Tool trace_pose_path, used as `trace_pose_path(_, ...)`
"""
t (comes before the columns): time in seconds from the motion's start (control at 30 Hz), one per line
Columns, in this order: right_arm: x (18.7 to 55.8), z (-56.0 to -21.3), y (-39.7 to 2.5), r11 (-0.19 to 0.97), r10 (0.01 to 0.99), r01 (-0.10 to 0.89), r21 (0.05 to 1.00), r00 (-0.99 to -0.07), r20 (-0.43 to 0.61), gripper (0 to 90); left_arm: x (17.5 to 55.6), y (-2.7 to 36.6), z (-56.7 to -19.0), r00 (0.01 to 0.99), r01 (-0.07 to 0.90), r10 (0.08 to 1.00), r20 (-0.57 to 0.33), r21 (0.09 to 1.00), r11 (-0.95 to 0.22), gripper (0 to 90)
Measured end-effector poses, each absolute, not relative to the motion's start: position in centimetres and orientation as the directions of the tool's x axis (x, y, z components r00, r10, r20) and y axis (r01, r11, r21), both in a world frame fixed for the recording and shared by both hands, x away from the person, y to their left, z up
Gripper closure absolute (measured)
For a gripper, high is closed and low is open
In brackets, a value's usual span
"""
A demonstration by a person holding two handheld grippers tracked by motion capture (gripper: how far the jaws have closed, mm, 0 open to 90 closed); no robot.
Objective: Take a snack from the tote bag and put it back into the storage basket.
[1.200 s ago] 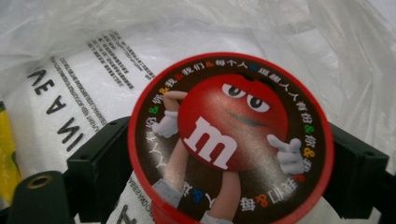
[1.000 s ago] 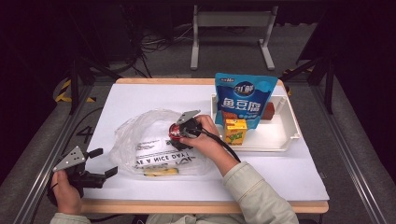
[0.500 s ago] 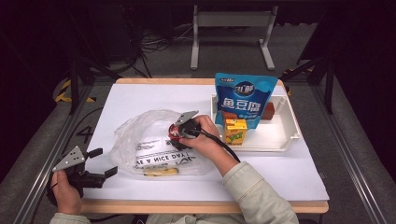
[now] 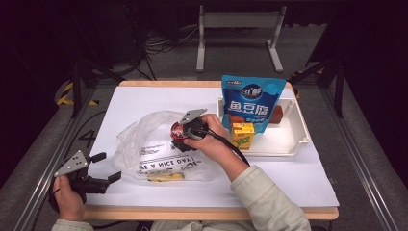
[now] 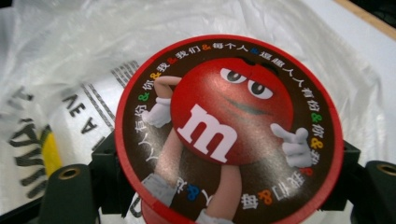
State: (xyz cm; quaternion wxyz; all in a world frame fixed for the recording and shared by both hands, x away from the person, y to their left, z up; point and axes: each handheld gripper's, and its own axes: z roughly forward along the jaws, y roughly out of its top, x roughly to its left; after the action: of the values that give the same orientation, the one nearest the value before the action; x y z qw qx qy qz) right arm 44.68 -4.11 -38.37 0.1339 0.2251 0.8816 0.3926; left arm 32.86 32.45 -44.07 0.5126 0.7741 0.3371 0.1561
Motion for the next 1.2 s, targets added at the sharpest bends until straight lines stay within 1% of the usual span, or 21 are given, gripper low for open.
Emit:
trace_pose_path(0.23,43.8,-35.9,-4.0,0.58,0.483,0.268,0.769,-0.874,-0.059,26.1,32.9,32.4,-44.1,0.725,0.359,0.681,-0.103,0.9,-0.246,1.9)
trace_pose_path(0.5,42.8,-33.8,-4.5,0.572,0.497,0.269,0.775,-0.865,-0.066,26.1,33.0,32.3,-44.1,0.726,0.36,0.68,-0.104,0.9,-0.247,1.9)
trace_pose_path(0.77,42.3,-32.4,-6.1,0.564,0.519,0.271,0.78,-0.851,-0.08,26.1,33.1,32.2,-44.2,0.727,0.363,0.679,-0.104,0.897,-0.252,1.9)
trace_pose_path(1.2,41.6,-30.4,-10.7,0.533,0.592,0.305,0.789,-0.801,-0.09,26.1,33.3,32.0,-44.2,0.729,0.366,0.676,-0.107,0.896,-0.252,1.9)
